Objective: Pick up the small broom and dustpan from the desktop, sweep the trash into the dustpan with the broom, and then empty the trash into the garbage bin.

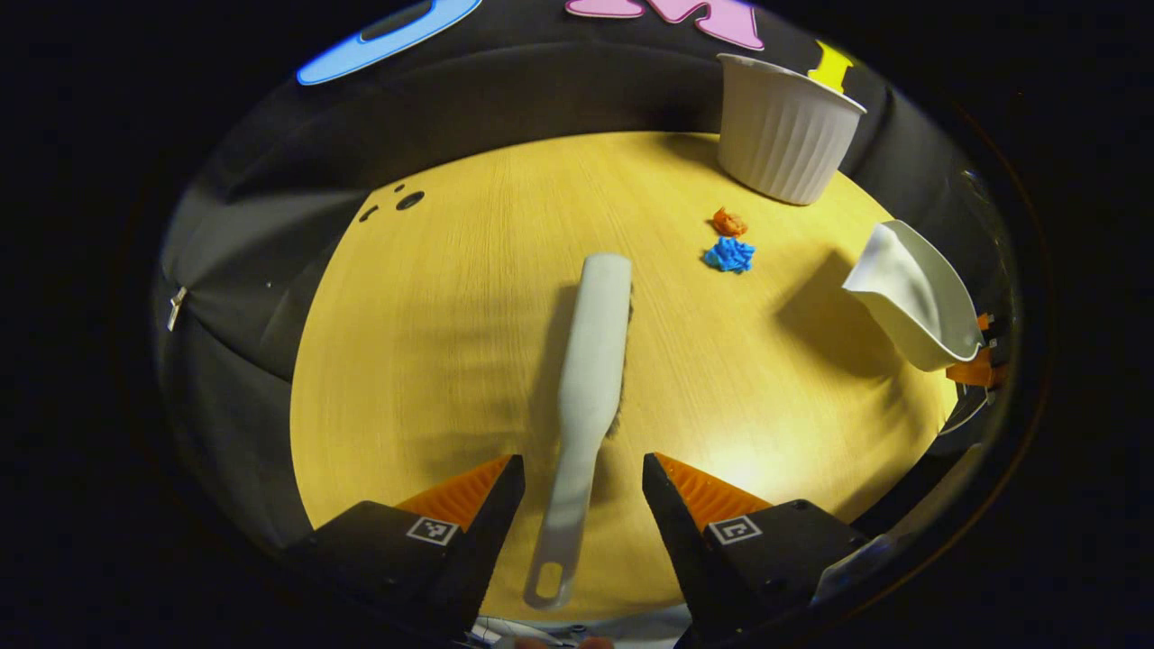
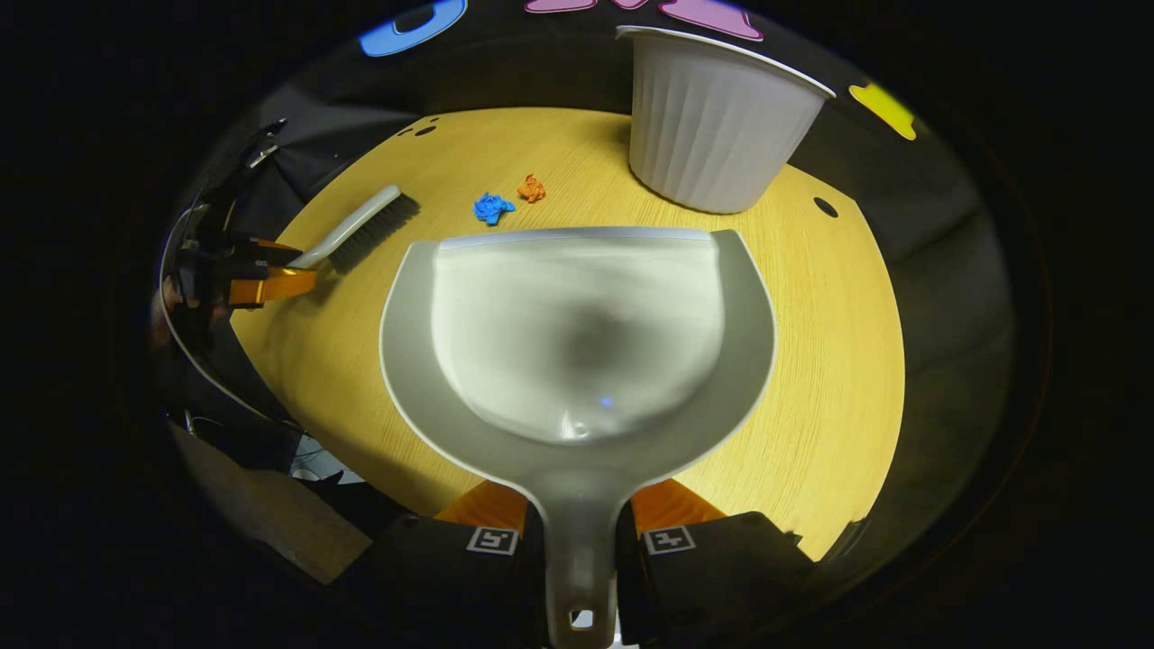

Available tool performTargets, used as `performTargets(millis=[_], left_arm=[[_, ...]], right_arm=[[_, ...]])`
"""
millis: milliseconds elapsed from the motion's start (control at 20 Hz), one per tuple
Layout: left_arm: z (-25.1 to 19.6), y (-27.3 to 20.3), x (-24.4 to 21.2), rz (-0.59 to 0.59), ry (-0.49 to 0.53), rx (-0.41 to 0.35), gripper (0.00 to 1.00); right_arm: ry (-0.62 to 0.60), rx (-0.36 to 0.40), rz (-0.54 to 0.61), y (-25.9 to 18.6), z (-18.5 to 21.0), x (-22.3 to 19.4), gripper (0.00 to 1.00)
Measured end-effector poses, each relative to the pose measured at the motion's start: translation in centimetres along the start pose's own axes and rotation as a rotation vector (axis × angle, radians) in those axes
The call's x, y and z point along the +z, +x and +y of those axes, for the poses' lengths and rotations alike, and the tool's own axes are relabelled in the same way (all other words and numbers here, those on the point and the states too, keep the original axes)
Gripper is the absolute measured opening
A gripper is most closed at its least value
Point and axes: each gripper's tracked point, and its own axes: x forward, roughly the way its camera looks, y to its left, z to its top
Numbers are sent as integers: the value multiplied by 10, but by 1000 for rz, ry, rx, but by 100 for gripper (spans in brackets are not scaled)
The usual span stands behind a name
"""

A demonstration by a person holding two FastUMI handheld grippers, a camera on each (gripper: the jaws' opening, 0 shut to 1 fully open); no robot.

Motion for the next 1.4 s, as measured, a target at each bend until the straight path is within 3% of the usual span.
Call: performTargets(millis=[50, 200, 500, 650, 700, 750, 1000, 1050, 1400], left_arm=[[2, 6, -1, 15, -1, -5, 85], [8, 23, -3, 66, 8, 3, 84], [-3, 38, -9, 130, 12, -44, 68], [-10, 42, -4, 120, 29, -64, 55], [-9, 44, -2, 121, 46, -55, 46], [-5, 42, 0, 129, 60, -37, 30], [-10, 43, 45, 91, 118, -31, 26], [-15, 47, 56, 86, 126, -39, 26], [-49, 70, 132, 41, 230, -54, 26]], right_arm=[[-3, -1, 5, 0, -1, -1, 39], [-5, -2, 12, -1, -2, -3, 35], [-12, 8, 32, 0, 1, -2, 35], [-55, 19, 57, 1, 6, 0, 35], [-69, 25, 68, 1, 7, 1, 32], [-85, 32, 80, 2, 8, 3, 35], [-236, 28, 178, 4, 3, 12, 39], [-246, 36, 193, 7, 5, 14, 36], [-292, 39, 268, 23, 4, 14, 35]])
